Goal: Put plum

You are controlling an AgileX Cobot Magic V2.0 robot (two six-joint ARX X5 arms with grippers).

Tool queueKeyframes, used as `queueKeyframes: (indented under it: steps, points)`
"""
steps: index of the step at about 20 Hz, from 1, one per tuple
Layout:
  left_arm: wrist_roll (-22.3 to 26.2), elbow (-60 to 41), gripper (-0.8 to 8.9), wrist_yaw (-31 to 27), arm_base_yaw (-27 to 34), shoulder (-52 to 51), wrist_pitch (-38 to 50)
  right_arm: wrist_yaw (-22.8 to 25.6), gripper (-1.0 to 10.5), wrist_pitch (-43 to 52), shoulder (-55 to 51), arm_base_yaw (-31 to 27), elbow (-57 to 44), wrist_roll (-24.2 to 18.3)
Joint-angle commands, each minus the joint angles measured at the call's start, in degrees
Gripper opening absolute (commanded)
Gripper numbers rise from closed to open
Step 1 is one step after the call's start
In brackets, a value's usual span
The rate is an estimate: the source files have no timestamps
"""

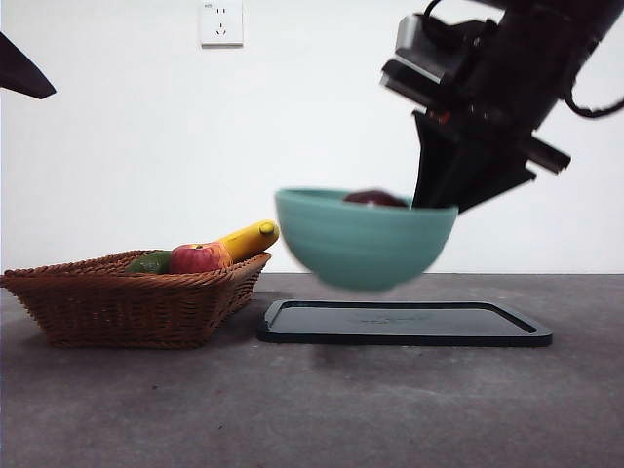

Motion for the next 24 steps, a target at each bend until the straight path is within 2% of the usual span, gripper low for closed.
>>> queueKeyframes:
  steps: [1,6,10,14,19,20,22,24]
  points:
    - [0.7,0.6,4.03,0.4,-0.2,0.3,0.3,0.0,0.1,-0.3,3.2,-2.5,4.5,-1.0]
    - [0.7,0.6,4.03,0.4,-0.2,0.3,0.3,0.0,0.1,-1.5,14.2,-8.4,15.5,-3.8]
    - [0.7,0.6,4.03,0.4,-0.2,0.3,0.3,0.0,0.1,-1.4,24.6,-10.7,22.6,-4.2]
    - [0.7,0.6,4.03,0.4,-0.2,0.3,0.2,0.1,0.1,1.0,30.4,-11.6,23.8,-4.1]
    - [0.7,0.6,4.03,0.4,-0.2,0.3,0.2,0.0,0.2,0.1,31.1,-11.8,23.9,-4.1]
    - [0.7,0.6,4.03,0.4,-0.2,0.3,0.2,0.0,0.6,-0.2,31.1,-11.8,23.9,-4.0]
    - [0.7,0.6,4.03,0.4,-0.2,0.3,0.3,0.0,2.1,-0.5,29.9,-11.8,23.9,-3.6]
    - [0.7,0.6,4.03,0.4,-0.2,0.3,0.3,0.7,2.2,-1.5,26.5,-12.1,24.0,-3.7]
